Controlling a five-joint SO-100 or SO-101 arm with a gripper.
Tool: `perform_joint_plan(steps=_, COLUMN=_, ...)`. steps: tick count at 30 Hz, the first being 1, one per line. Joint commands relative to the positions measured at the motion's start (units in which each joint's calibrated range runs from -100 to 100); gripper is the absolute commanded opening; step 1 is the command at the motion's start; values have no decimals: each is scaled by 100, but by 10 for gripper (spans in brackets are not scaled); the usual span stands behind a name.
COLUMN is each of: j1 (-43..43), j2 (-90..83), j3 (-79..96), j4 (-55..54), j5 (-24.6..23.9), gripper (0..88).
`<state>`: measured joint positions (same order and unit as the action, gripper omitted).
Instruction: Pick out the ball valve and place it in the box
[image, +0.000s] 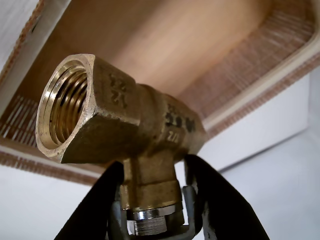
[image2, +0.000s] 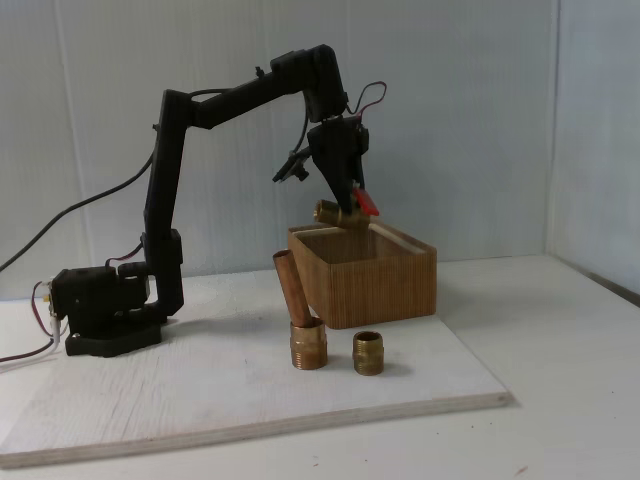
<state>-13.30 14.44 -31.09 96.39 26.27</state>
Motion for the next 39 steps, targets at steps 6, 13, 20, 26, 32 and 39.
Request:
perform_joint_plan(steps=6, j1=-419, j2=-117, j3=618, j4=-405, j5=-3, gripper=64)
perform_joint_plan(steps=13, j1=-360, j2=-117, j3=1097, j4=-870, j5=28, gripper=64)
perform_joint_plan(steps=20, j1=-360, j2=-84, j3=1142, j4=-1051, j5=28, gripper=64)
perform_joint_plan(steps=26, j1=-360, j2=332, j3=1187, j4=-1223, j5=38, gripper=64)
perform_joint_plan(steps=32, j1=-360, j2=535, j3=1151, j4=-1223, j5=38, gripper=64)
perform_joint_plan(steps=39, j1=-338, j2=561, j3=1214, j4=-1223, j5=106, gripper=69)
